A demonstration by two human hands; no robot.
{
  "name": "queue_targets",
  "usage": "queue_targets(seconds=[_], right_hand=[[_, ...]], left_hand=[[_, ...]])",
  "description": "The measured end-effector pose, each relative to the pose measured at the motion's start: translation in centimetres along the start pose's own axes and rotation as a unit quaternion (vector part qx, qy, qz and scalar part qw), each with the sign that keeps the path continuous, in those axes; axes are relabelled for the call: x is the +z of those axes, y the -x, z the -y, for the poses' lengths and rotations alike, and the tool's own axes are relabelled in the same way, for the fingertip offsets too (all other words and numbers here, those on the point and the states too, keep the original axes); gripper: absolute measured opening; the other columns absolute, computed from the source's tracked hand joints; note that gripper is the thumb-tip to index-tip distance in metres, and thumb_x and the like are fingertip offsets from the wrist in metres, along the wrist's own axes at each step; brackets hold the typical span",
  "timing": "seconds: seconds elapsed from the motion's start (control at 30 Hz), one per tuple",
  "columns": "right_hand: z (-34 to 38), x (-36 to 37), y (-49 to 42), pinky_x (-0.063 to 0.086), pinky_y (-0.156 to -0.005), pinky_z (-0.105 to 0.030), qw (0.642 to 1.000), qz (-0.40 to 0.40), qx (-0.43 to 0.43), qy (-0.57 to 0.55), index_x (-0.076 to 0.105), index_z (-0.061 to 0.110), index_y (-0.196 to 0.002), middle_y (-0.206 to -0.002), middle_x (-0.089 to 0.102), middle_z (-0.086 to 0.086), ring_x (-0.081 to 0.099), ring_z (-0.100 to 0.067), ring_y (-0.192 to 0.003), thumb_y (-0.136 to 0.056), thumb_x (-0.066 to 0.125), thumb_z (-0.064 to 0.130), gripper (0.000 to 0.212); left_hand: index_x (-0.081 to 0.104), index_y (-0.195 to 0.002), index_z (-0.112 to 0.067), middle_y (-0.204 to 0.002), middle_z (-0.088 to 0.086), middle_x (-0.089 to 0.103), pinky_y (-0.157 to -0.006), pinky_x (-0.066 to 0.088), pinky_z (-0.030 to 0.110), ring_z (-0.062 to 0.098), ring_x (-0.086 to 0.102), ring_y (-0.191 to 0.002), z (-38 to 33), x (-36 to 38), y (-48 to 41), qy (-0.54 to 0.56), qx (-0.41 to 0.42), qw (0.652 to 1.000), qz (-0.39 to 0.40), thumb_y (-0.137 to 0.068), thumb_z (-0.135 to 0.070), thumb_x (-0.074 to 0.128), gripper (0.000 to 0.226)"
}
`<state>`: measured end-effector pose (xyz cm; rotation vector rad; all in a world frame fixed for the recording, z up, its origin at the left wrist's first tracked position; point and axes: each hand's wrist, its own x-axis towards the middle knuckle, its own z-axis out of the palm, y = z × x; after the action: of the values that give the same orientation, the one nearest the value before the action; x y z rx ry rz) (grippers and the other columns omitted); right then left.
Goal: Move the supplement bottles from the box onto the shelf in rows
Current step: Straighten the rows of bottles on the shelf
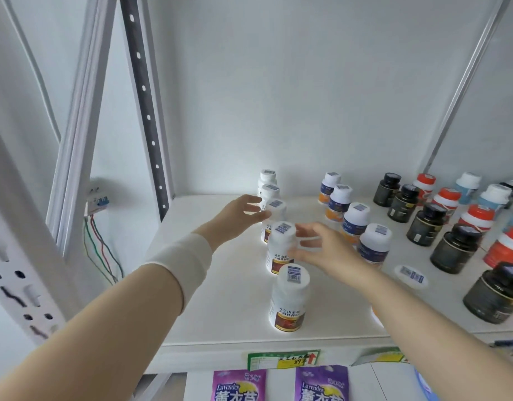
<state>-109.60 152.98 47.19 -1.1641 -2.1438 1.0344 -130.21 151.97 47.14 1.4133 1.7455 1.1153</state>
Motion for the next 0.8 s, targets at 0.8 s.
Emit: queue_targets(seconds=[0.8], right_hand=[[-2.4,2.9,-0.9,0.042,-0.078,-0.017,0.993,-0.032,0.01,-0.11,0.055,0.023,-0.112,-0.103,0.06,0.007,0.057,-0.011,-0.097,-0.07,0.08,0.018,0.049]], left_hand=[[0.052,-0.105,-0.024,-0.093,-0.003,0.059,-0.098,0.047,0.042,0.021,0.057,-0.095,1.4,2.4,-1.1,0.115,0.031,0.992,0.033,-0.089,-0.012,0.062,0.023]])
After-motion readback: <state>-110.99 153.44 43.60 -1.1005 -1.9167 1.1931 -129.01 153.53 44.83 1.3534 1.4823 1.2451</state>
